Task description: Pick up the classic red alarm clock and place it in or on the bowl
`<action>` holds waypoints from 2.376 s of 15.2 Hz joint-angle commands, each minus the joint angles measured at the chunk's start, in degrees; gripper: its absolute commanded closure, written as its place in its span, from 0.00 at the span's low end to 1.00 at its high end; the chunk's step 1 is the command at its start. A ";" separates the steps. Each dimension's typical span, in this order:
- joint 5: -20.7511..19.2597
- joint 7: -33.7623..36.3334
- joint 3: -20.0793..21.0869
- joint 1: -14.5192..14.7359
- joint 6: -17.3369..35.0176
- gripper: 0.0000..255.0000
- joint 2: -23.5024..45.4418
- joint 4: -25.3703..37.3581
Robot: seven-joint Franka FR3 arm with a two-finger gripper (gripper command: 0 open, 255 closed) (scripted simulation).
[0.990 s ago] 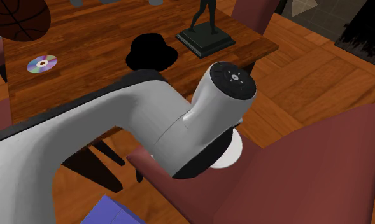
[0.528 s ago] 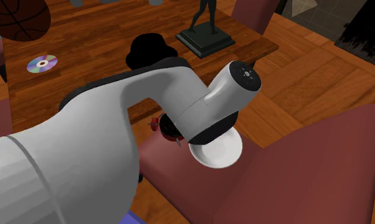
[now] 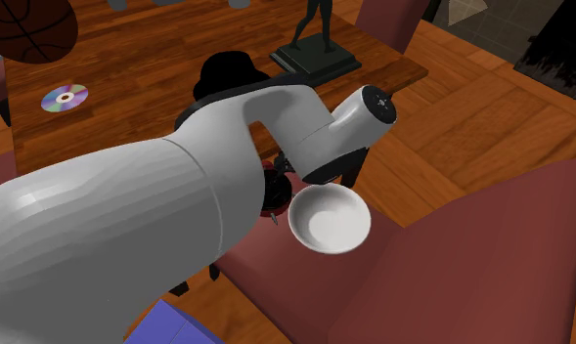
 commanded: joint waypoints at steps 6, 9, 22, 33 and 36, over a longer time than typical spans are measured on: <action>2.20 -1.51 0.81 0.93 2.88 0.00 3.07 -0.01; 2.59 -1.73 1.02 1.13 3.73 0.00 3.64 -0.27; 2.93 -3.21 0.85 0.41 4.45 1.00 3.52 -1.67; 1.14 -0.57 1.61 2.27 4.12 0.00 1.01 -0.64; -0.20 -0.11 4.63 3.28 6.14 0.00 -0.88 -2.46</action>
